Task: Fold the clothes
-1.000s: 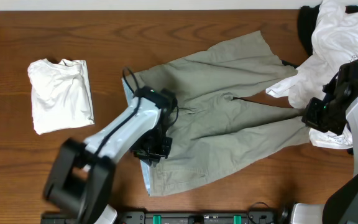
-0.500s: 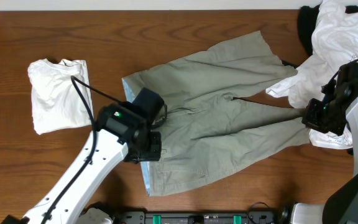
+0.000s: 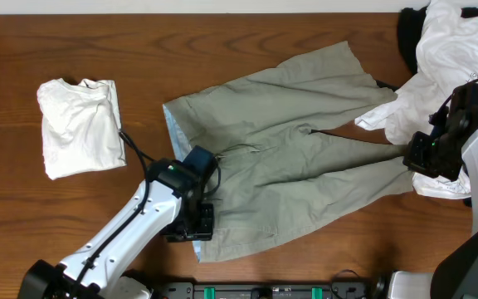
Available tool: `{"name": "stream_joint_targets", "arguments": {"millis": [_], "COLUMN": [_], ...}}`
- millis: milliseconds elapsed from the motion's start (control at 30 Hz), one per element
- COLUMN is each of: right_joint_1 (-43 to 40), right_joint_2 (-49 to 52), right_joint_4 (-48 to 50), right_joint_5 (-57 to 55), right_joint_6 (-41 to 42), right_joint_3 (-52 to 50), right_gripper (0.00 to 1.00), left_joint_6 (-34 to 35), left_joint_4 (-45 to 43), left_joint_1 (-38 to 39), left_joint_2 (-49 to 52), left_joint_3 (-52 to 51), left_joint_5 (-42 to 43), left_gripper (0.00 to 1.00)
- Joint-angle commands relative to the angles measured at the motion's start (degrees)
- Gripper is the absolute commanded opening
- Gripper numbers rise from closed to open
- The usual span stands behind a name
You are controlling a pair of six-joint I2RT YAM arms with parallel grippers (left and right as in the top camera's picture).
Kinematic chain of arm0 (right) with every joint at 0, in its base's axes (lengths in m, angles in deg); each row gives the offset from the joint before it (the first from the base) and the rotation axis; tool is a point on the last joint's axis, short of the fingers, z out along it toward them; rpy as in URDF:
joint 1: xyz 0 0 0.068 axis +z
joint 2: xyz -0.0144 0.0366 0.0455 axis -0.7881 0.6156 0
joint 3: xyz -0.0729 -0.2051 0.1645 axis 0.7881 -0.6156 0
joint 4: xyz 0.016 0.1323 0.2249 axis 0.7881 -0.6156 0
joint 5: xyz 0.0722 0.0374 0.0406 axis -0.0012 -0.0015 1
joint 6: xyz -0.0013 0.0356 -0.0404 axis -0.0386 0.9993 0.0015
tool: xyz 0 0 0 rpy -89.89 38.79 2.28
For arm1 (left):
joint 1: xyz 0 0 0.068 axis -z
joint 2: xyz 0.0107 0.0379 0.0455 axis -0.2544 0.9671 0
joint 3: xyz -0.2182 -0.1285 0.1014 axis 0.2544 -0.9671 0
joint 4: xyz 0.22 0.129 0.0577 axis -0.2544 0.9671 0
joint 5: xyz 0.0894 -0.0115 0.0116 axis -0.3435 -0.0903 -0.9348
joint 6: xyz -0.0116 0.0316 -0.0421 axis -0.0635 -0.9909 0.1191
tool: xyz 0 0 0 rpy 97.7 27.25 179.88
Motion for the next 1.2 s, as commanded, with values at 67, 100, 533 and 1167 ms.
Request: {"name": "stream_joint_targets", "arguments": {"millis": [67, 100, 533, 1167], "right_joint_1": [-0.07, -0.07, -0.07, -0.07], "right_joint_2": [-0.70, -0.70, -0.70, -0.70], "right_joint_4": [-0.02, -0.02, 0.00, -0.09], "right_joint_5": [-0.42, -0.42, -0.42, -0.39], "right_joint_6": [-1.05, -1.05, -1.03, -1.03], "right_joint_3": [0.72, 0.72, 0.72, 0.72], "right_gripper": [0.02, 0.02, 0.02, 0.02], "left_joint_6": [-2.23, -2.23, -4.09, -3.85], "left_joint_4": [-2.47, -3.02, -10.12, -10.16], "left_joint_1": [0.59, 0.59, 0.61, 0.63], "left_joint_2": [-0.09, -0.09, -0.09, -0.04], "left_joint_3": [-3.74, -4.52, -8.66, -8.79], "left_joint_5": [3.69, 3.72, 8.81, 10.71], "left_gripper": [0.47, 0.47, 0.46, 0.25]}}
